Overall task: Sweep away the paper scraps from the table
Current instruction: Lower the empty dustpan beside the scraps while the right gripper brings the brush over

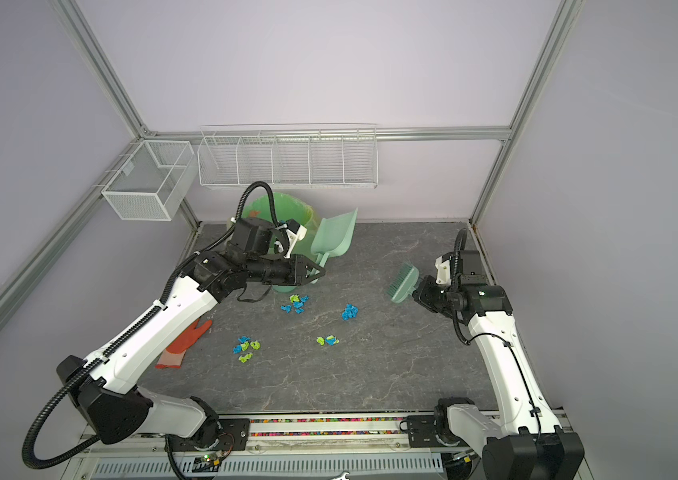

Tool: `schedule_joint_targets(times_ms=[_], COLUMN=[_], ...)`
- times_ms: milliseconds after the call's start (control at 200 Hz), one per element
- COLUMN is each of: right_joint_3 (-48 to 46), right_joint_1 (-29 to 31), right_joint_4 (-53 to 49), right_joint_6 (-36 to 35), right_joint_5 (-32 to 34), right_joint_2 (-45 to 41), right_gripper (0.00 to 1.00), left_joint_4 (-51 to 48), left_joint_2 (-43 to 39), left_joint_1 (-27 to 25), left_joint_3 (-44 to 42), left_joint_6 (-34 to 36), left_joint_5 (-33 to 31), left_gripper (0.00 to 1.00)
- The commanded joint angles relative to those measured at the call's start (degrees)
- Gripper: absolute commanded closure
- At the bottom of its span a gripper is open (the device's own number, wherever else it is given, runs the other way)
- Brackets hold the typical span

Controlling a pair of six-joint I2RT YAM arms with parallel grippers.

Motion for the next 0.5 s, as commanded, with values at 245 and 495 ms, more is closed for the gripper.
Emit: schedule_joint_targets(times_ms=[245,495], right_joint_3=[2.7,2.3], right_joint_1=[5.4,11.1], right_joint_4=[2.6,4.4], right_joint_6=[4.3,6.5], right_joint_5=[-1.1,0.9], right_joint_2=[-1.4,-0.5], right_gripper=[0.93,0.93], left_joint_4=[-1.1,-2.9], left_joint_2=[4.1,5.3], left_joint_1=[-0.5,-1.2], left_joint_3=[-2.3,-3.4], left_joint_6=[-1.1,0.1], left_joint_5=[-4.2,-7.7], left_gripper=[1.00,1.00])
